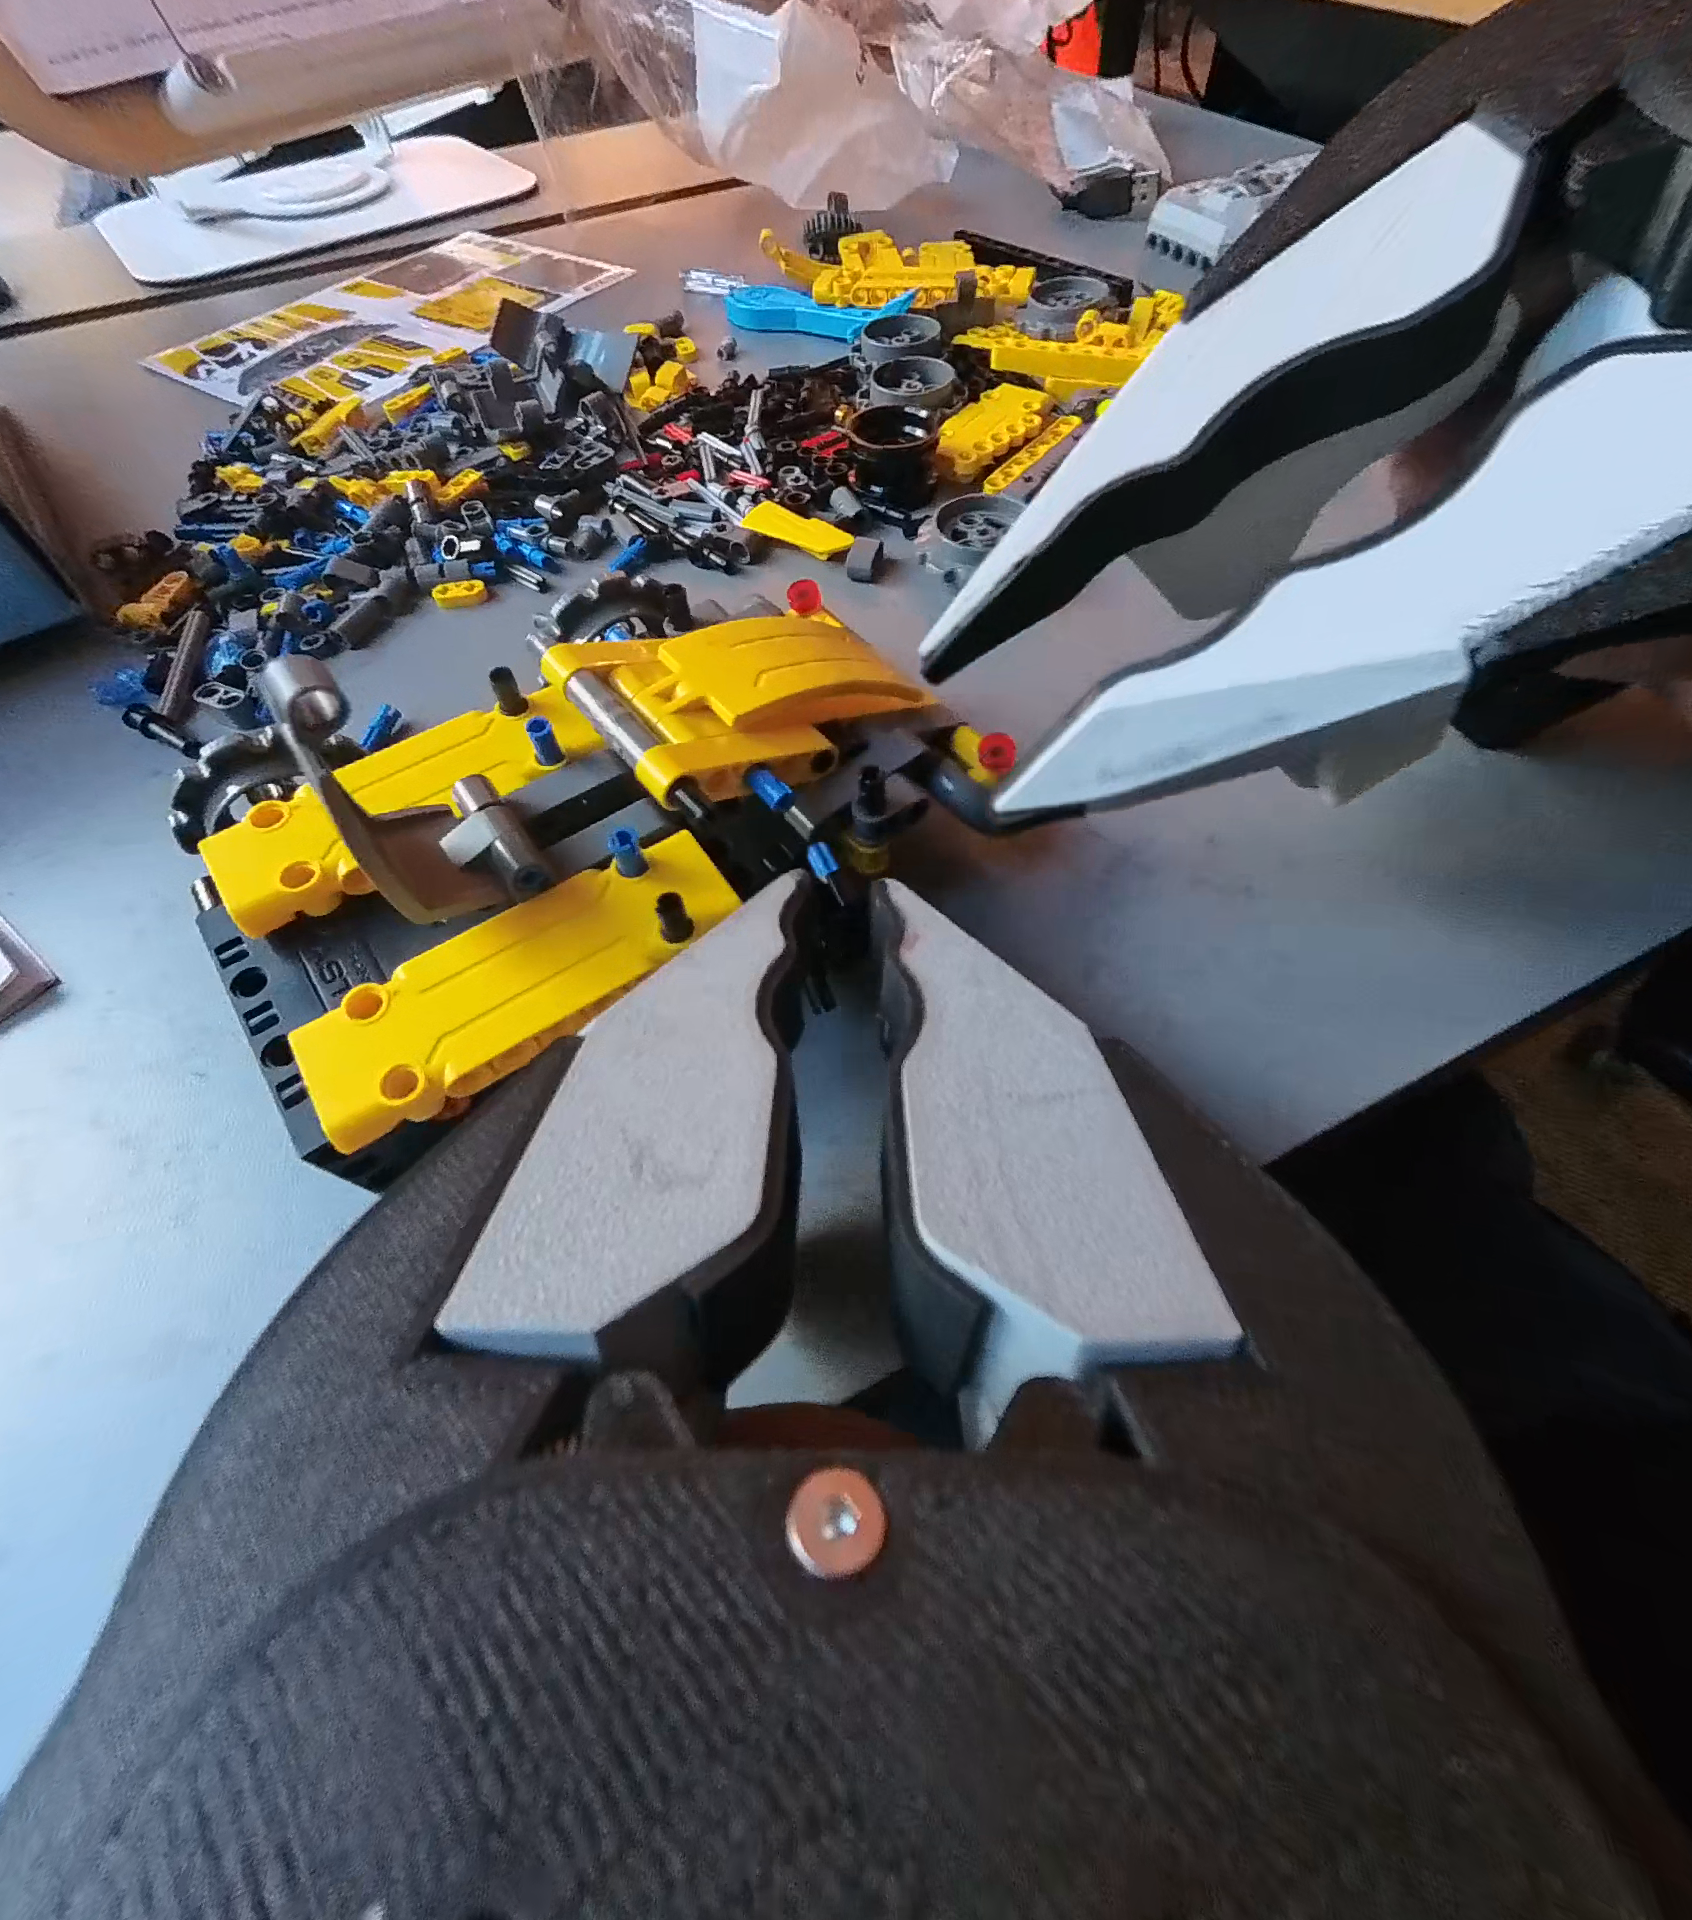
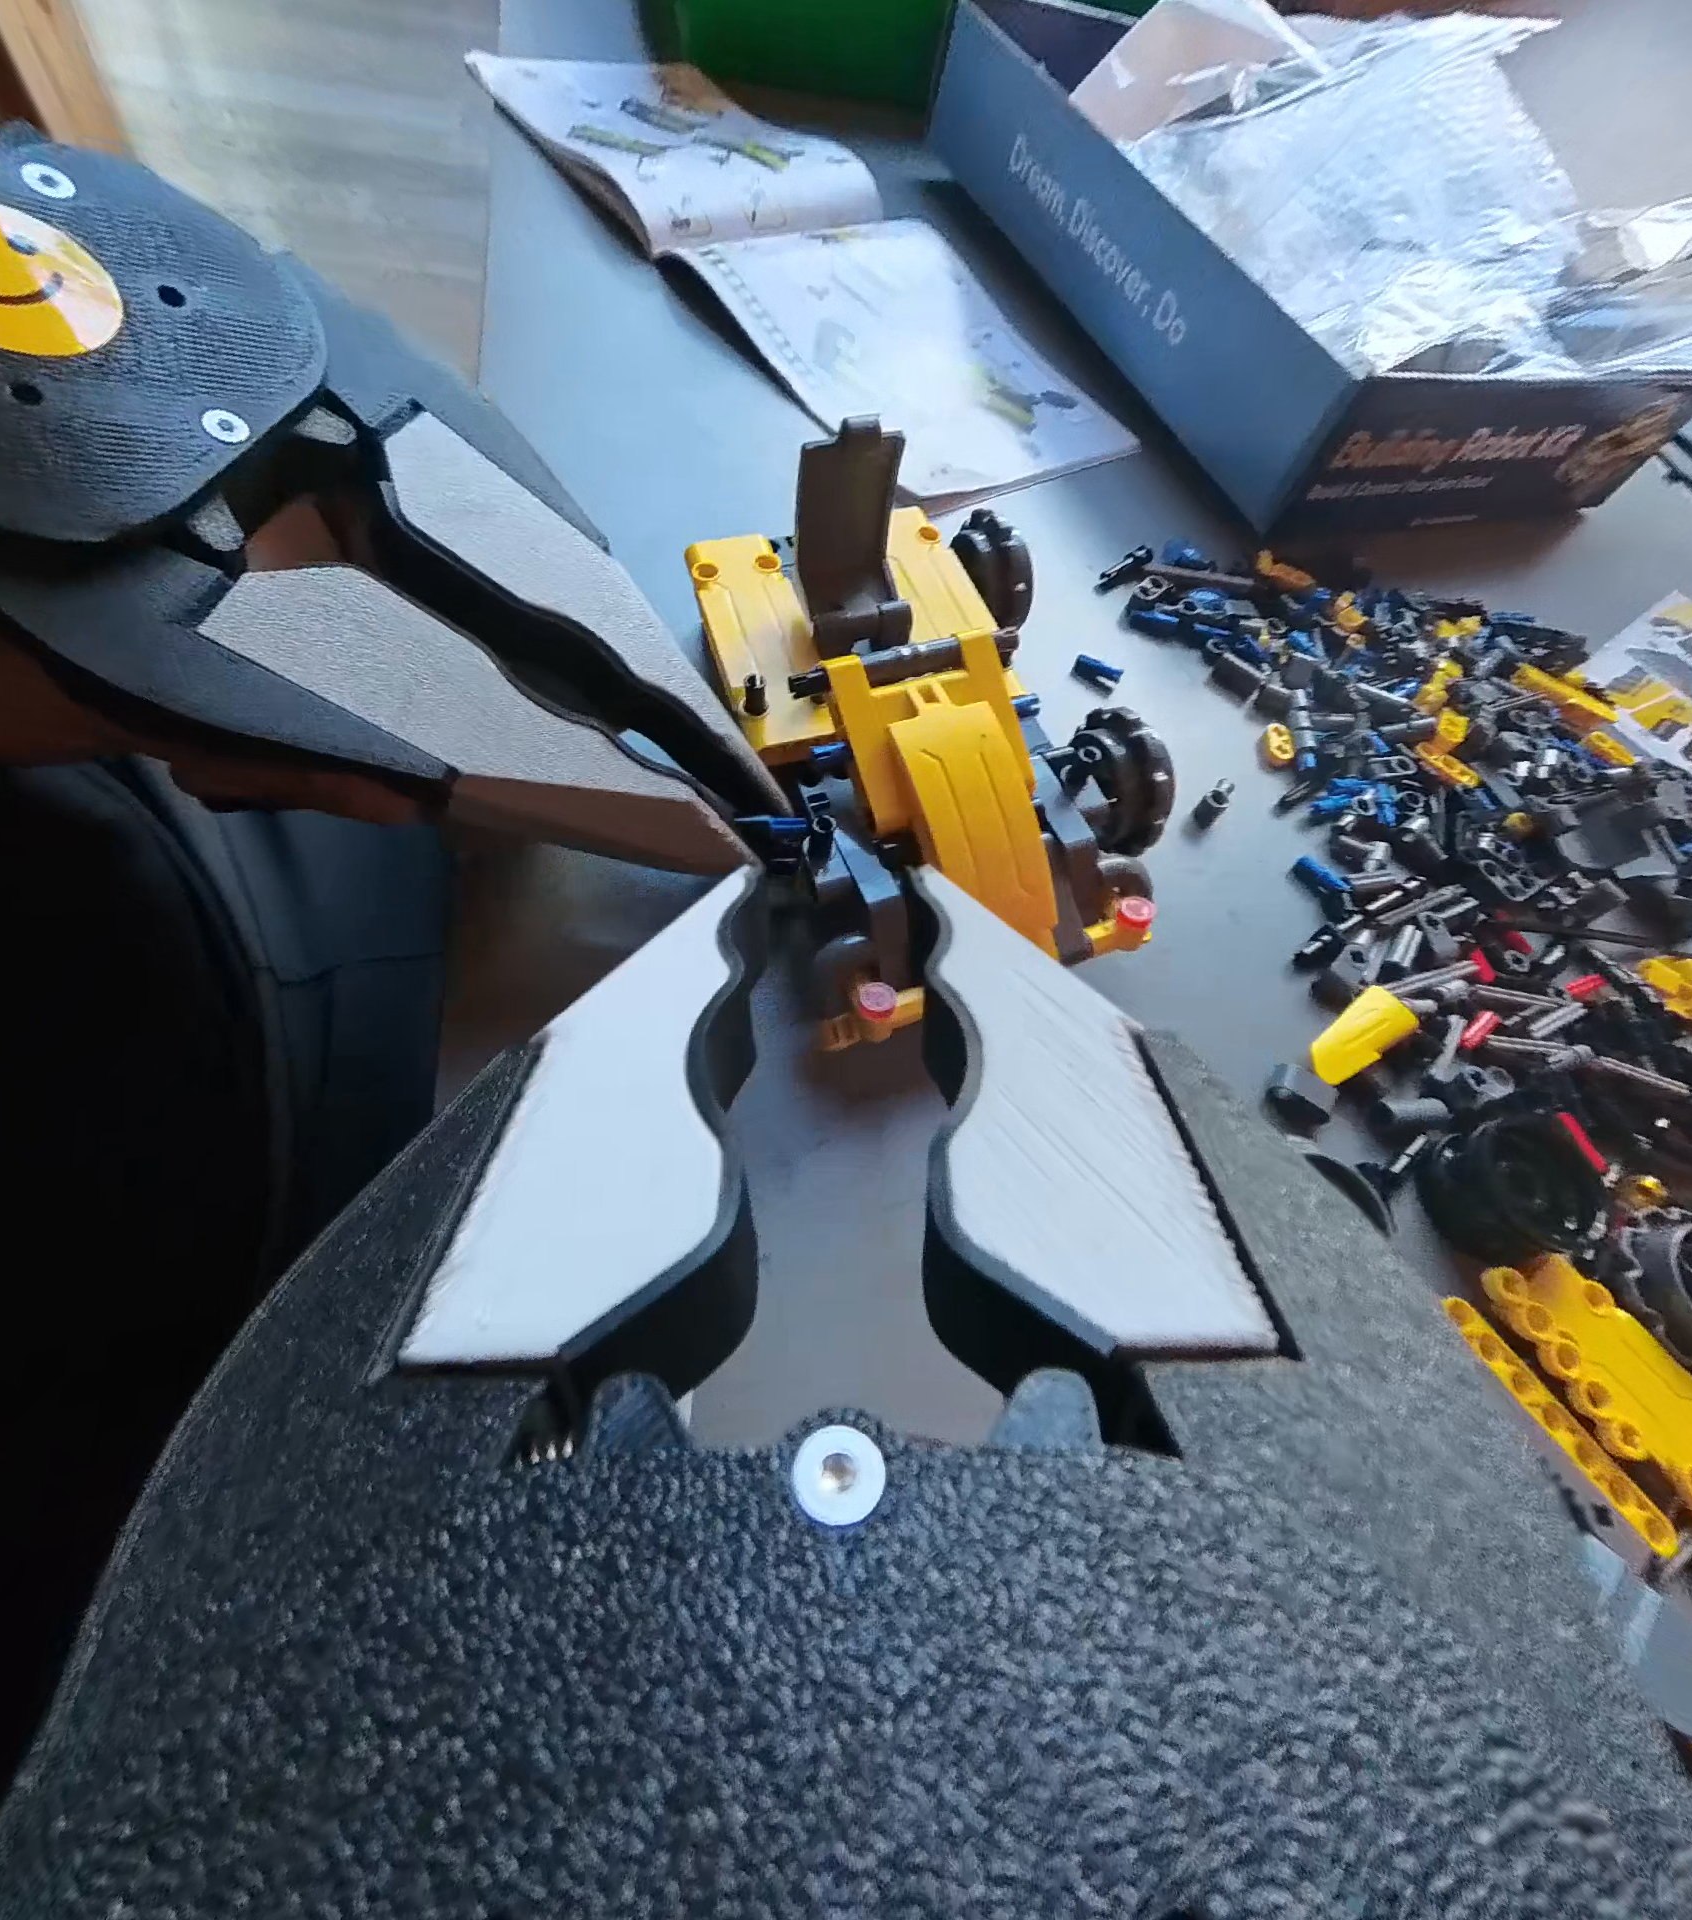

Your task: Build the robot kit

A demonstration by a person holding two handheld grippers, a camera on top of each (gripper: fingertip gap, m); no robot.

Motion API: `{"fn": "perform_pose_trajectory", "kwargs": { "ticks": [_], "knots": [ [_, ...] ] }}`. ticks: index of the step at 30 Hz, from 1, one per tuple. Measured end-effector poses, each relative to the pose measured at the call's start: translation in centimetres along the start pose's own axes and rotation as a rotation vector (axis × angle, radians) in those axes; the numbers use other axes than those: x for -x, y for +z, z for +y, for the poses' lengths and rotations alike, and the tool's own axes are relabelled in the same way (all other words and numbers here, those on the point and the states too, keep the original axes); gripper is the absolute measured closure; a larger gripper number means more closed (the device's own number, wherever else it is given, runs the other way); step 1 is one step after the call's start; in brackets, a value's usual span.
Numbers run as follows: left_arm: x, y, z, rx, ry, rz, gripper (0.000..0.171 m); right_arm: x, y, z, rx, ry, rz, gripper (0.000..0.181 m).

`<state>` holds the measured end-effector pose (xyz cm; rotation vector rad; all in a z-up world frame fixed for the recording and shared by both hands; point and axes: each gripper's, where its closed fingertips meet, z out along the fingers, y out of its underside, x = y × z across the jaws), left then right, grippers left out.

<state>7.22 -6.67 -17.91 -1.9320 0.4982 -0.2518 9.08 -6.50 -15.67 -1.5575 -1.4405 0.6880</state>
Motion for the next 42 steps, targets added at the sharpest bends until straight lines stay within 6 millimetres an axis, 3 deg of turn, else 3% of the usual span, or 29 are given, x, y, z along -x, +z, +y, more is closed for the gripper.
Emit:
{"fn": "perform_pose_trajectory", "kwargs": {
  "ticks": [8, 16, 22, 27, 30, 36, 42],
  "knots": [
    [0.0, 0.2, -0.2, -0.018, -0.023, 0.008, 0.165, -0.5, 0.6, 0.1, 0.031, 0.014, -0.014, 0.150],
    [0.0, 0.4, -0.4, -0.040, -0.068, 0.022, 0.165, -1.4, 0.3, -0.4, 0.024, -0.016, -0.036, 0.129],
    [-0.2, -0.7, -0.9, -0.080, -0.050, 0.040, 0.166, -3.2, 0.7, -1.9, 0.042, 0.022, -0.099, 0.132],
    [1.3, -3.0, -2.3, -0.145, 0.020, -0.025, 0.166, -2.8, 2.8, -0.9, 0.213, -0.029, -0.259, 0.135],
    [1.6, -2.8, -1.8, -0.123, 0.015, -0.024, 0.166, -2.3, 3.6, -1.0, 0.242, -0.033, -0.342, 0.148],
    [1.8, -2.2, -1.3, -0.105, -0.002, -0.005, 0.166, -3.3, 2.1, -1.2, 0.189, 0.029, -0.298, 0.156],
    [1.8, -1.9, -1.4, -0.108, -0.021, 0.013, 0.166, -4.4, -1.4, 0.0, 0.012, 0.203, -0.240, 0.156]
  ]
}}
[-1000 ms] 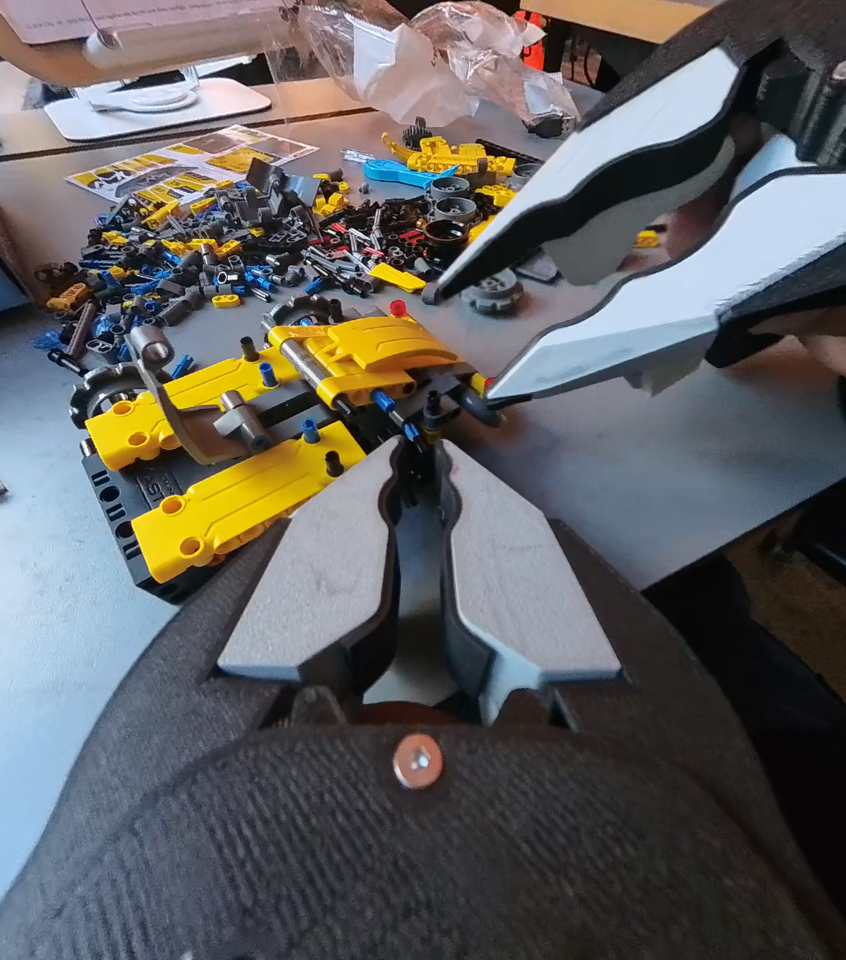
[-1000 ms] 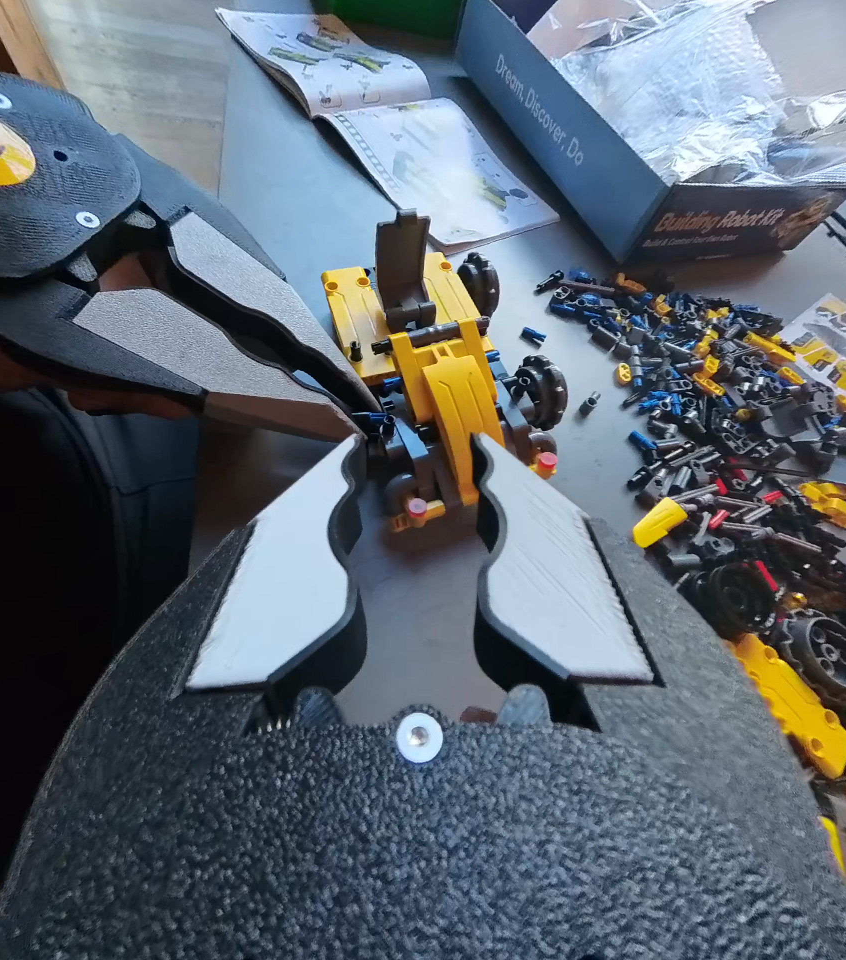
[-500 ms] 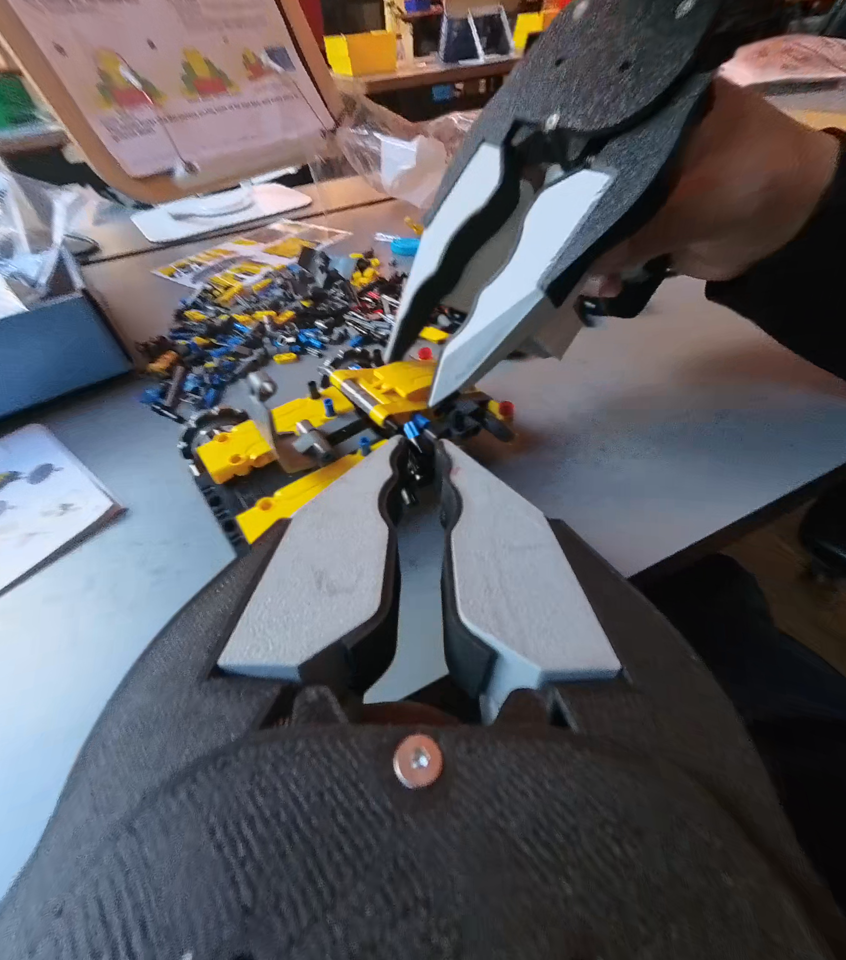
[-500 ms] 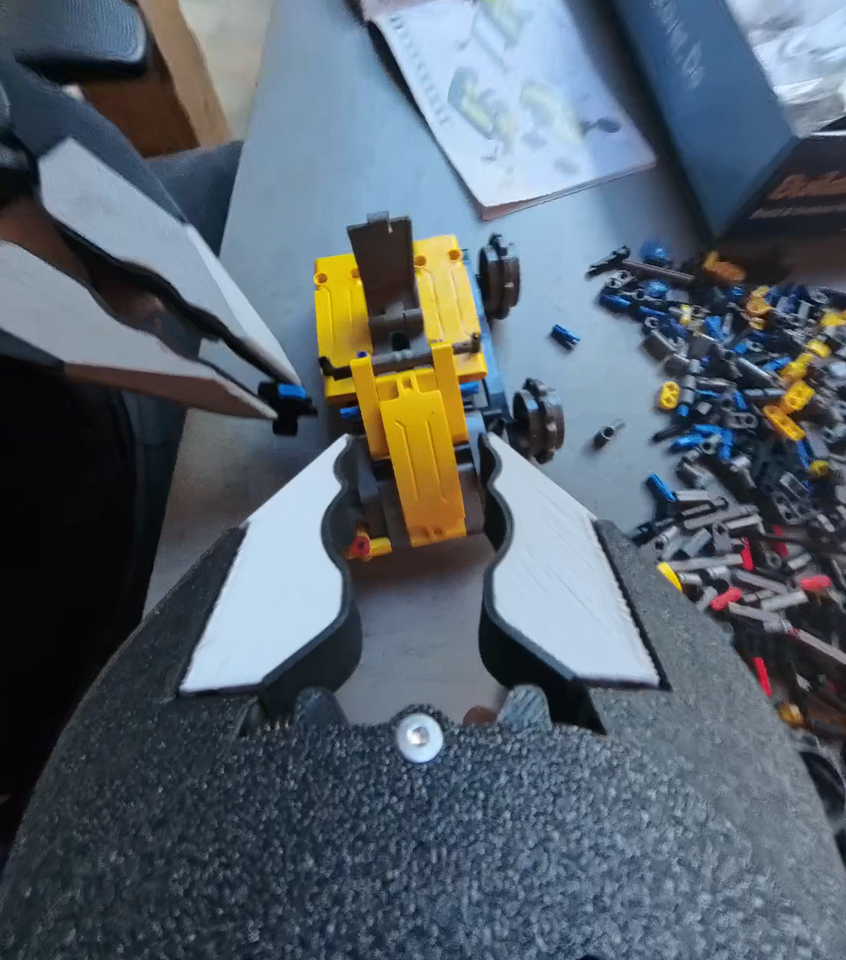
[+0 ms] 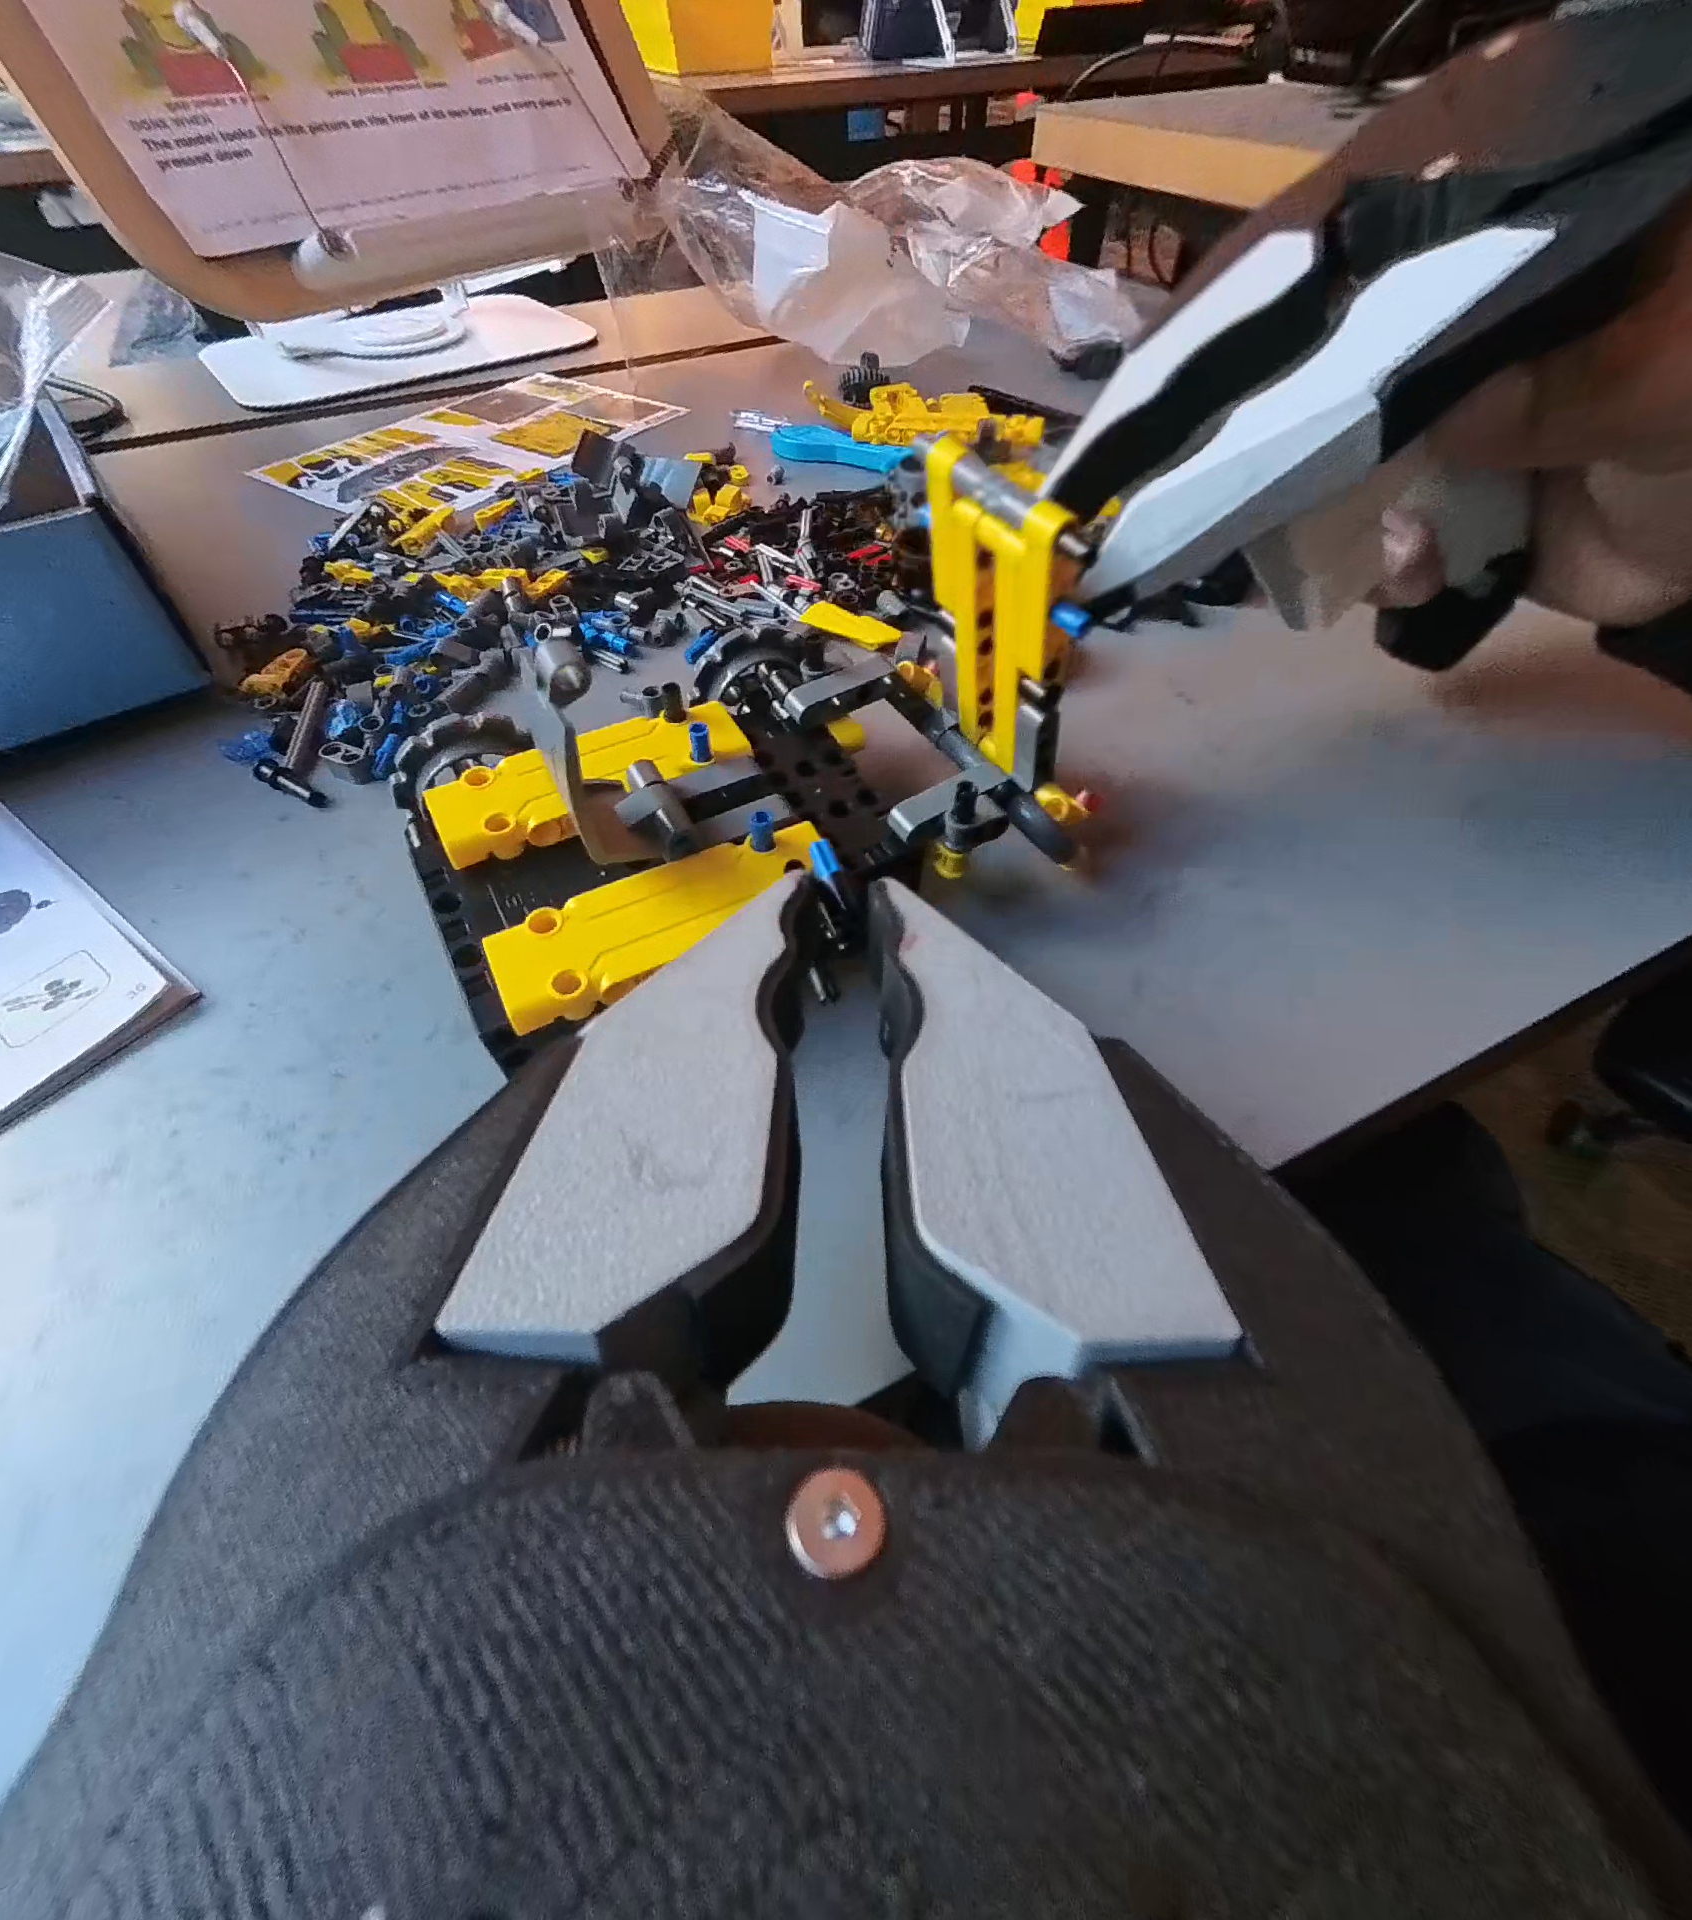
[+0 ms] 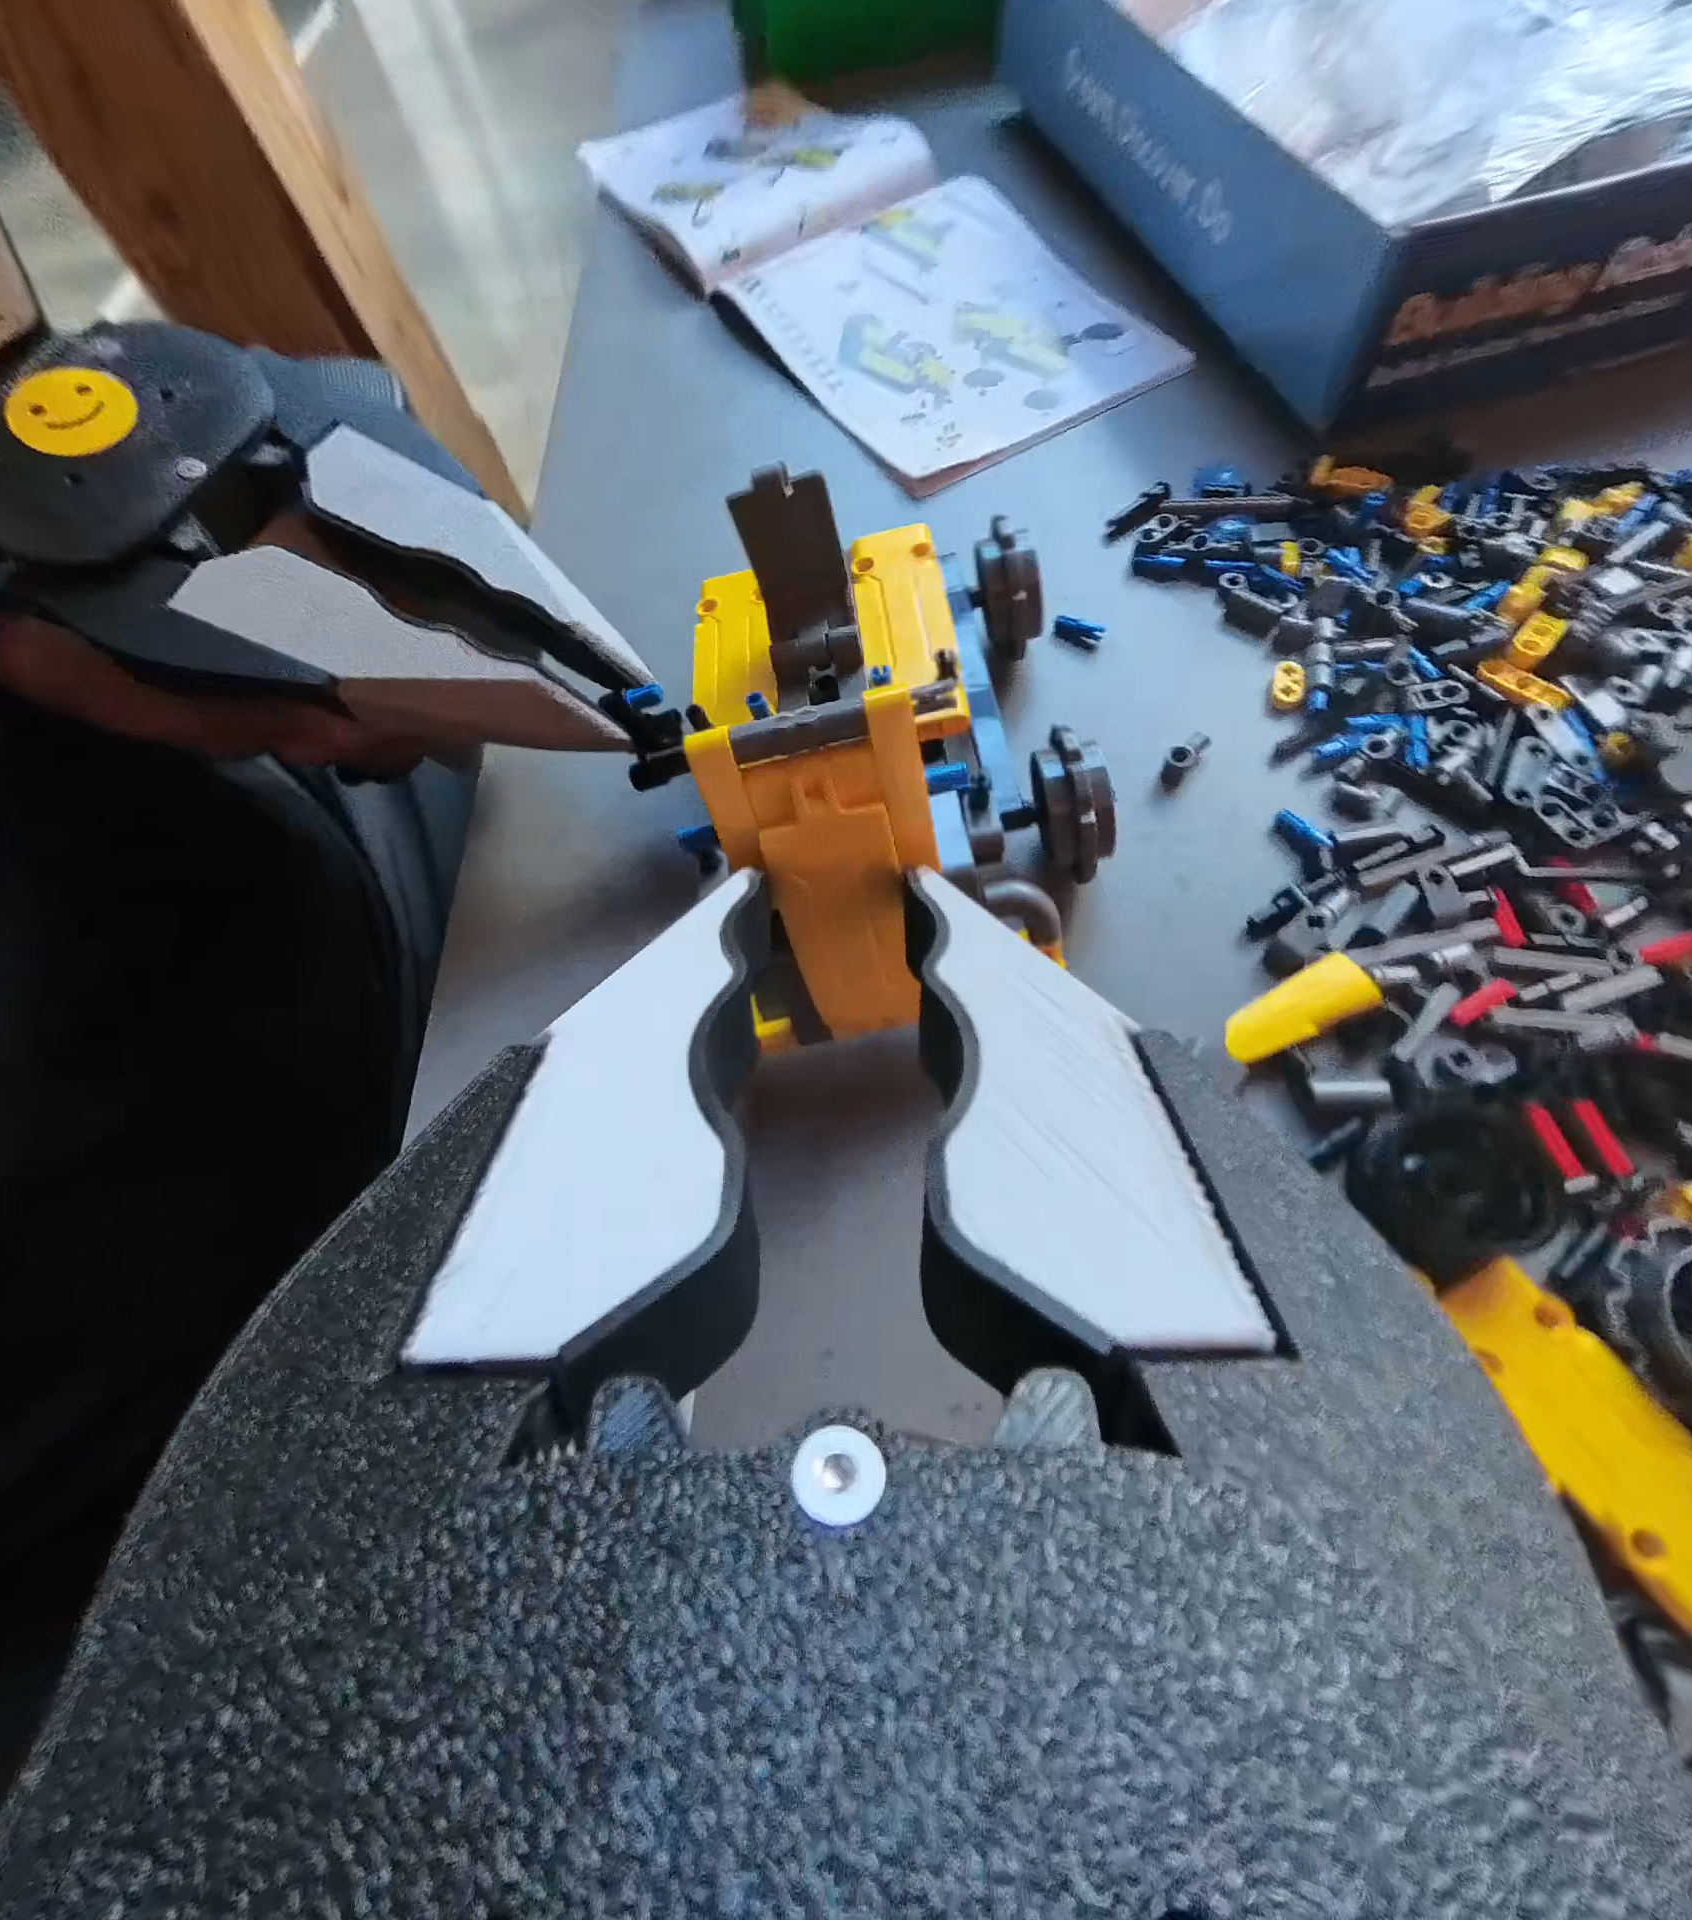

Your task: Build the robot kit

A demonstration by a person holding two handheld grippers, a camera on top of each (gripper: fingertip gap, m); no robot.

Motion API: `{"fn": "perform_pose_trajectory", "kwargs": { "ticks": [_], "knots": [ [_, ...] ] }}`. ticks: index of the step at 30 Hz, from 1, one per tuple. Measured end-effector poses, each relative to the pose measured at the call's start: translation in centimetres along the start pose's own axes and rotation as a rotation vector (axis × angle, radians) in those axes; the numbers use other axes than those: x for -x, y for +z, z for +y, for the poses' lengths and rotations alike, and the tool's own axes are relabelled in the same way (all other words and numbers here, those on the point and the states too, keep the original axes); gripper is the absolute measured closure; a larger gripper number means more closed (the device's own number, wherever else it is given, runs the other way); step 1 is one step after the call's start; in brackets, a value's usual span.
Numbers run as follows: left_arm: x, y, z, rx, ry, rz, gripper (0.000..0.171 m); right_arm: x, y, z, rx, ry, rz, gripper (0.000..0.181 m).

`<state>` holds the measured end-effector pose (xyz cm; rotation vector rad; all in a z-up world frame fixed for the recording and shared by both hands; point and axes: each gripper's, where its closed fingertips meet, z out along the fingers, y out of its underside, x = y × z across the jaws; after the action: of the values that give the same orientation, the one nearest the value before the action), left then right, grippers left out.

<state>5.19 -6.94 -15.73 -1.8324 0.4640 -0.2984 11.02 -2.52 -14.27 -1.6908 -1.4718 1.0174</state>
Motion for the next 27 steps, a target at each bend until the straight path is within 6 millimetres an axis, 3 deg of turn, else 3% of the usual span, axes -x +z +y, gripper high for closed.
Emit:
{"fn": "perform_pose_trajectory", "kwargs": {
  "ticks": [5, 8, 10, 12, 14, 16, 18, 20, 22, 24, 27],
  "knots": [
    [-0.5, -0.1, -0.4, -0.005, 0.028, 0.010, 0.166, -0.8, -2.3, 3.3, 0.020, 0.088, 0.085, 0.167],
    [-0.8, 0.2, -0.1, 0.007, 0.037, 0.023, 0.166, -1.1, -3.9, 4.5, 0.046, 0.129, 0.186, 0.151],
    [-1.1, 0.5, 0.2, 0.018, 0.036, 0.033, 0.166, 0.5, -5.3, 1.7, -0.055, 0.104, 0.208, 0.150],
    [-1.2, 0.7, 0.5, 0.024, 0.026, 0.042, 0.166, 4.1, -5.5, -2.9, -0.166, -0.027, 0.164, 0.156],
    [-1.4, 0.9, 0.7, 0.030, 0.022, 0.051, 0.166, 5.9, -3.7, -5.3, -0.122, -0.139, 0.157, 0.163],
    [-1.3, 1.0, 0.9, 0.034, 0.030, 0.045, 0.166, 4.7, -1.2, -5.7, 0.002, -0.202, 0.197, 0.163],
    [-1.4, 0.8, 1.0, 0.037, 0.029, 0.048, 0.166, 3.7, 1.4, -5.8, 0.088, -0.192, 0.121, 0.160],
    [-1.2, 0.5, 0.7, 0.025, 0.043, 0.042, 0.166, 3.3, 3.7, -5.9, 0.184, -0.170, 0.033, 0.142],
    [-1.0, 0.2, -0.1, 0.001, 0.063, 0.033, 0.166, 2.9, 5.3, -5.4, 0.296, -0.216, 0.007, 0.144],
    [-0.6, 0.2, -0.6, -0.015, 0.076, 0.024, 0.166, 2.0, 6.0, -4.1, 0.429, -0.256, 0.034, 0.151],
    [-0.1, 0.5, -0.6, -0.009, 0.068, 0.031, 0.166, 1.1, 4.9, -2.1, 0.538, -0.237, 0.075, 0.165]
  ]
}}
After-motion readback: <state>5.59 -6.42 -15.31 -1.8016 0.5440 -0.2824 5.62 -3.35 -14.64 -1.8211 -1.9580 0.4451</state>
